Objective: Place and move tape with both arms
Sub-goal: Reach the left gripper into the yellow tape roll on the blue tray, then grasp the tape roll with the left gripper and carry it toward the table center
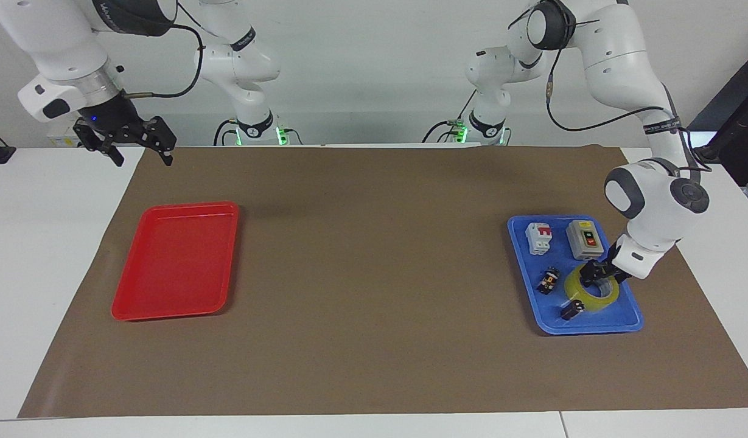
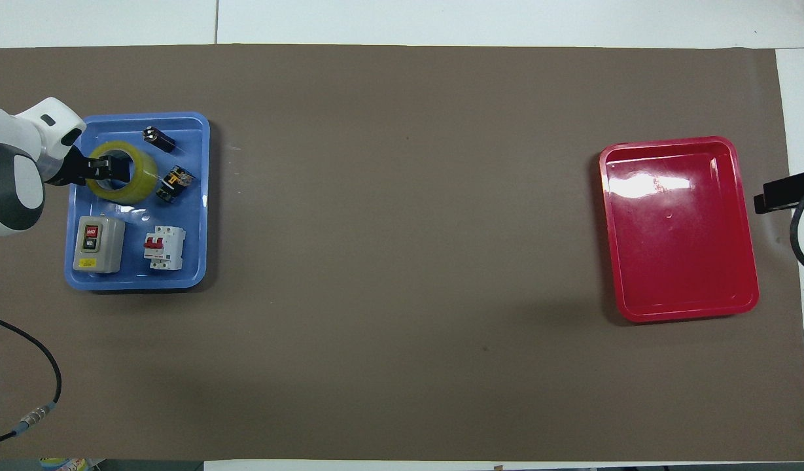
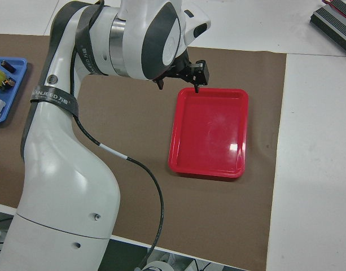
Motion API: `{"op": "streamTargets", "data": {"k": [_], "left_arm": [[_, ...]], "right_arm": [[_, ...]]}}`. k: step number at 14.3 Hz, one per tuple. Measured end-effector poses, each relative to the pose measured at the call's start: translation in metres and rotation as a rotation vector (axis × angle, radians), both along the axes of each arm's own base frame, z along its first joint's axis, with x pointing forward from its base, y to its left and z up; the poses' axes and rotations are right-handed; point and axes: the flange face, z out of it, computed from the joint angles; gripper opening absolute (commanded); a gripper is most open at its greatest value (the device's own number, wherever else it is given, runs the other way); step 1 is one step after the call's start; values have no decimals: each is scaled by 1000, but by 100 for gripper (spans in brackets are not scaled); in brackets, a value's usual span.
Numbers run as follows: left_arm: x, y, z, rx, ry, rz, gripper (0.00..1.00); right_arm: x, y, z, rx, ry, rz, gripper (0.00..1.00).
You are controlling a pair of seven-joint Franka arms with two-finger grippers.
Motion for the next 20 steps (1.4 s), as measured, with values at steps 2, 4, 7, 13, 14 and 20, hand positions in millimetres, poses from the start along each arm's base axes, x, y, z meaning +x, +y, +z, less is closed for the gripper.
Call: {"op": "streamTargets", "data": {"k": [2,4,7,13,14,20], "left_arm": [[-2,2,-3,0,1,3,20],[-2,5,-3,0,-1,9,0],[-2,5,-1,0,-4,7,0],[-14,10,91,-9,1,18,0],[-21,8,112,-12,4,18,0],[-43,-147,107,-32,36,95,0]], "right_arm": [[0,0,0,0,0,1,100],[0,1,0,0,0,1,100],[0,1,0,0,0,2,100],[0,2,0,0,0,4,100],[0,2,0,0,0,4,100],[0,2,0,0,1,4,100]]}}
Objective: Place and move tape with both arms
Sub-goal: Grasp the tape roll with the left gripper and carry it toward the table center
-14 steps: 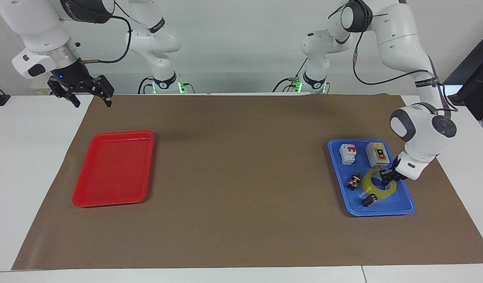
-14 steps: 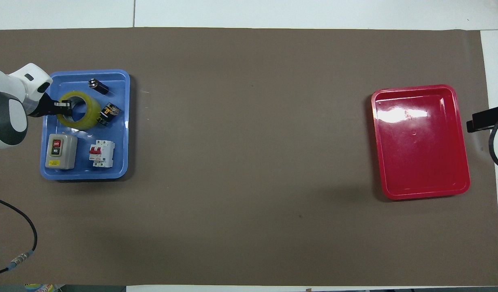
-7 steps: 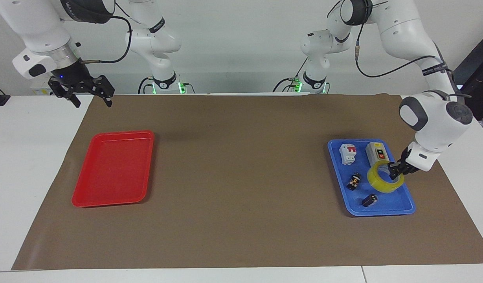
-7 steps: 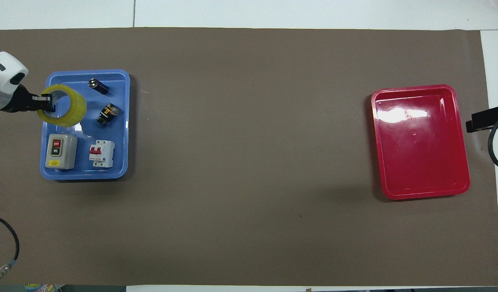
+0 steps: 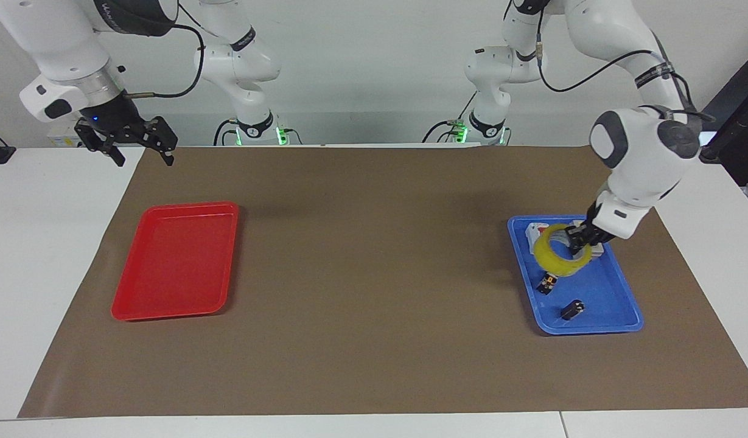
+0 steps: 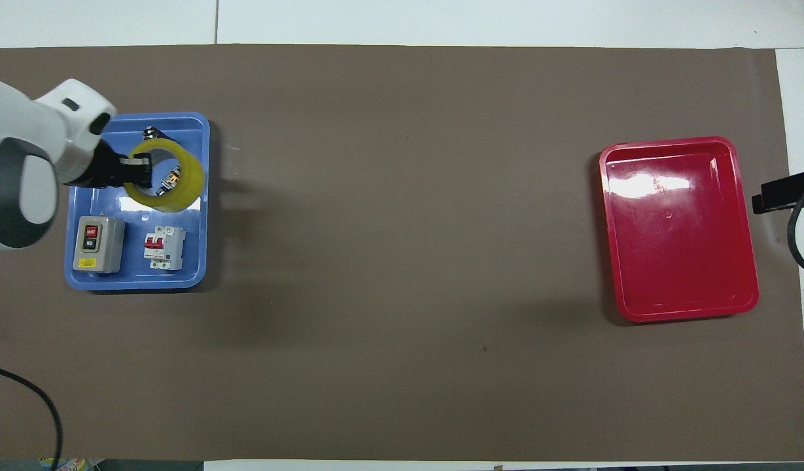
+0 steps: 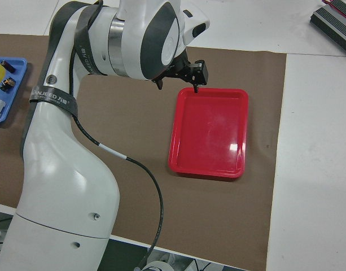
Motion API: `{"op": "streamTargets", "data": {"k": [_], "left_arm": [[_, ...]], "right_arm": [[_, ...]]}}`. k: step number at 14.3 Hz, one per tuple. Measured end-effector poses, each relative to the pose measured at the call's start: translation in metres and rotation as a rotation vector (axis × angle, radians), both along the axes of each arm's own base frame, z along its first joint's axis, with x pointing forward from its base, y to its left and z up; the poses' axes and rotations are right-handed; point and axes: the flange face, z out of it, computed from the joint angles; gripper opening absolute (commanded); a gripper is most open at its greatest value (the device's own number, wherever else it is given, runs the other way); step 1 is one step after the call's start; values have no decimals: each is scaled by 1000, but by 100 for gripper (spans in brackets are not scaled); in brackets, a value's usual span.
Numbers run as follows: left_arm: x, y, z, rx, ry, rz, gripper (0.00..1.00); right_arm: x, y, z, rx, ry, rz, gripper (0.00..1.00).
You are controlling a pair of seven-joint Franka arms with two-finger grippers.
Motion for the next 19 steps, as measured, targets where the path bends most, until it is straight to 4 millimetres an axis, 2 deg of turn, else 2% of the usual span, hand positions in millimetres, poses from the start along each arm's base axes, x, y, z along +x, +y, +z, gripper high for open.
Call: {"op": "streamTargets", "data": {"k": [4,7,10,14,16,18,19], "left_arm": [[-30,-142,-14,12,-28,36,0],[-56,-212,-19,25,-48,50,0],[-71,-267,-29,27,-53,92,0],[-86,-337,-63,46,-82,106,0],[-97,-363,-88,52,-76,82,0],[-102,-377,-111,66,-62,73,0],[-101,-378,-112,65,-64,74,27]], "right_arm": [[0,0,0,0,0,0,100],[0,0,0,0,0,0,100],[0,0,0,0,0,0,100],[0,0,0,0,0,0,100],[0,0,0,0,0,0,100],[0,0,0,0,0,0,100],[0,0,0,0,0,0,100]]}}
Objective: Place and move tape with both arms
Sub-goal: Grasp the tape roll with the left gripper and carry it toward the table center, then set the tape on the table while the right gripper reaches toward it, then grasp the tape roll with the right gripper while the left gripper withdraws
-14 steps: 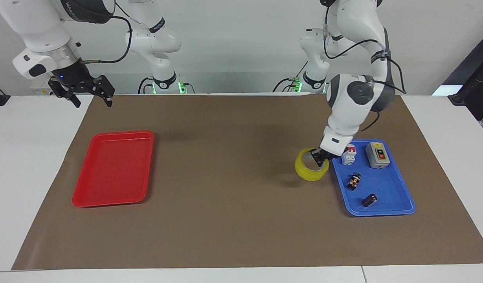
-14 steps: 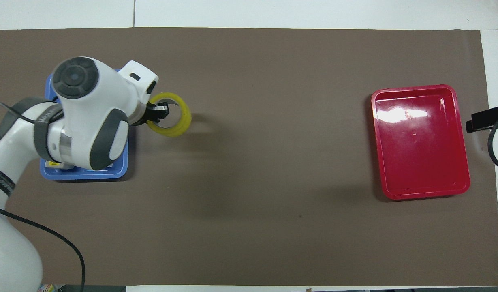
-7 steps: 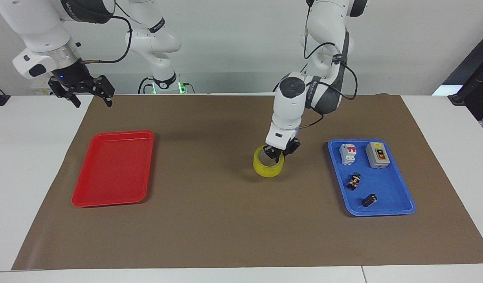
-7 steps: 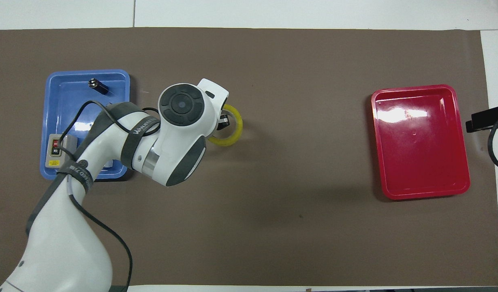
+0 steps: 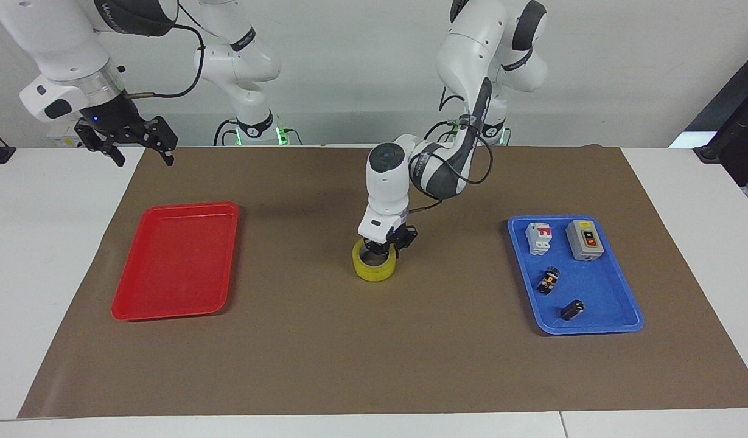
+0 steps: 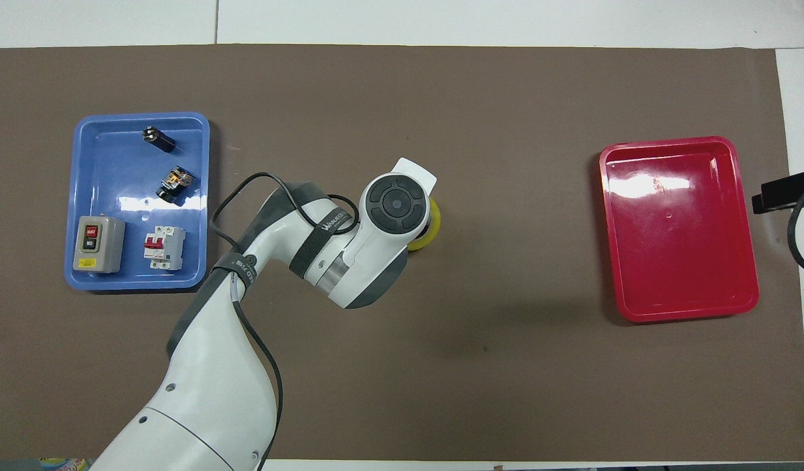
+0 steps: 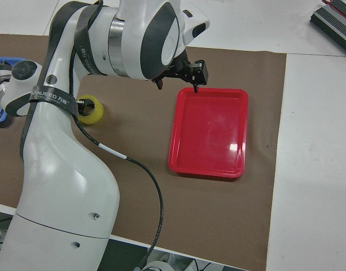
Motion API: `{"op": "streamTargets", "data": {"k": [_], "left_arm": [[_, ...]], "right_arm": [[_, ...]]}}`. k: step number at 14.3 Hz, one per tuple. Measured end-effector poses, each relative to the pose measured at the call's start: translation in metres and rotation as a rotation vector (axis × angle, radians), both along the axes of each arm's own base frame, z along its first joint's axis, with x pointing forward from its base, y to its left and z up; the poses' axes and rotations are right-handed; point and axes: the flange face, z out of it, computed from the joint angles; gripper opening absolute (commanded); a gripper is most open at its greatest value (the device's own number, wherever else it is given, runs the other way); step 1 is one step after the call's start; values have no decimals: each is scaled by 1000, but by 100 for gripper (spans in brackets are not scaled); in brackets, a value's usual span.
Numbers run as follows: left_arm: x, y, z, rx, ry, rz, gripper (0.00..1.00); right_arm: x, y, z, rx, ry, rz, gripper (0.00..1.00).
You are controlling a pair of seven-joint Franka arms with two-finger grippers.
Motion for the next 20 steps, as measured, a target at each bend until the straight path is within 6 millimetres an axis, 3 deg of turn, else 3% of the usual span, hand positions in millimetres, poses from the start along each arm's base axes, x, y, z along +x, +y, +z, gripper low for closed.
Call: {"op": "streamTargets", "data": {"k": [1,2,6,8,12,14,16,18,20], "left_arm": [[1,0,1,-1,-1,1,67],[1,1,0,1,0,1,100],[3,3,7,-4,-9,6,100],[6,16,37,-28,-37,24,100],[5,105,121,-49,-65,72,100],[7,163,146,-38,-63,40,100],[11,217,163,-15,-33,8,100],[21,273,178,-44,-1,-35,100],[29,340,193,-81,13,-89,100]], "right_arm": [[0,0,0,0,0,0,100],[0,0,0,0,0,0,100],[0,0,0,0,0,0,100],[-2,-1,-1,1,13,-1,100],[-2,8,-5,7,23,28,100],[10,55,-13,12,-54,97,100],[15,133,-39,22,-93,87,100],[20,206,-80,31,-109,62,100],[35,257,-126,41,-133,38,100]]}}
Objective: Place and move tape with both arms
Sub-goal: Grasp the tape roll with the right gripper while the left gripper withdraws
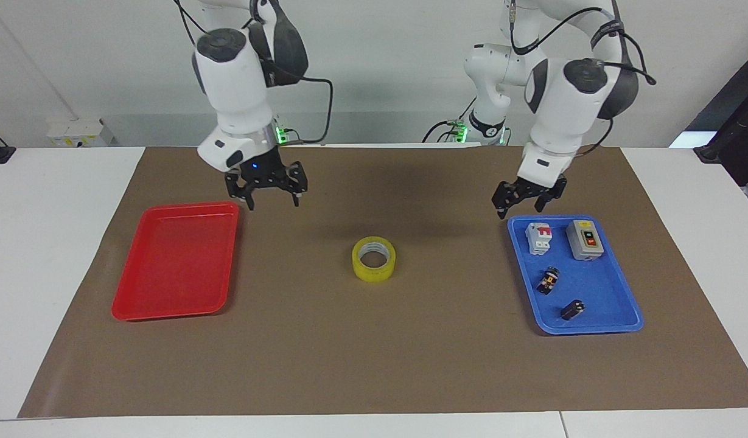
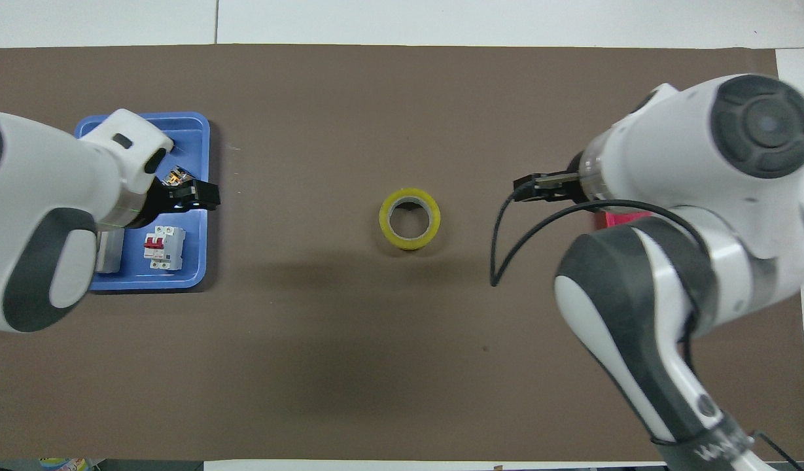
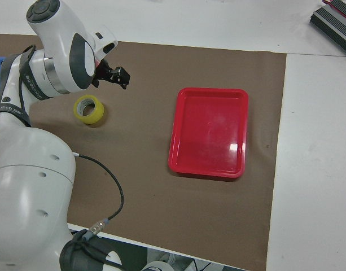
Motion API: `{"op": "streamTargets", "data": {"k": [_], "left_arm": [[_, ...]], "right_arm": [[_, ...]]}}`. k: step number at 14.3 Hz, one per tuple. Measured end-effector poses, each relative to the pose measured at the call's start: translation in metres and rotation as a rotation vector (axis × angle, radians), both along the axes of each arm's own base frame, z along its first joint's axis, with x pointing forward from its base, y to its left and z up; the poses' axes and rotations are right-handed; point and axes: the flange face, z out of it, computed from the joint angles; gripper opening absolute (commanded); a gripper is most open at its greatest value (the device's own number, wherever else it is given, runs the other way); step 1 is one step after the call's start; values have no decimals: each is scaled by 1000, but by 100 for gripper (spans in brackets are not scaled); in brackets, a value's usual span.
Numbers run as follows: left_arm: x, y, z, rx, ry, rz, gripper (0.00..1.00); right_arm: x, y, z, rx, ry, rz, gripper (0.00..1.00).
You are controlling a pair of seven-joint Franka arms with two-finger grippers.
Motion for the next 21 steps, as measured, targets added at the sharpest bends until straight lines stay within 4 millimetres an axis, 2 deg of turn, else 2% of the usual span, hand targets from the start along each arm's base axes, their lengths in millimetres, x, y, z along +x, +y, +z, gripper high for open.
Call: {"op": "streamTargets", "data": {"k": [2,5,7,9,11,13,14,17,18,20,21], "left_arm": [[1,52,19,-3,15,-40,100],[2,97,62,1,32,-56,100],[1,108,92,1,44,-52,100],[4,108,115,2,59,-52,100],[9,108,125,3,82,-54,100],[11,109,120,3,108,-51,100],[10,111,117,2,118,-48,100],[9,113,115,2,129,-44,100],[9,113,115,2,128,-46,100],[9,113,115,2,127,-60,100],[9,113,115,2,126,-70,100]], "right_arm": [[13,33,-44,11,-21,-12,100],[20,62,-95,18,-18,-34,100],[17,90,-127,27,-22,-60,100],[9,120,-156,34,-26,-72,100],[6,128,-172,27,-13,-76,100],[7,122,-177,21,-8,-83,100],[7,120,-179,20,-10,-86,92],[5,119,-189,16,-5,-87,46],[4,118,-190,15,-3,-87,35],[4,118,-190,14,-2,-86,18],[4,119,-191,15,-1,-85,2]]}}
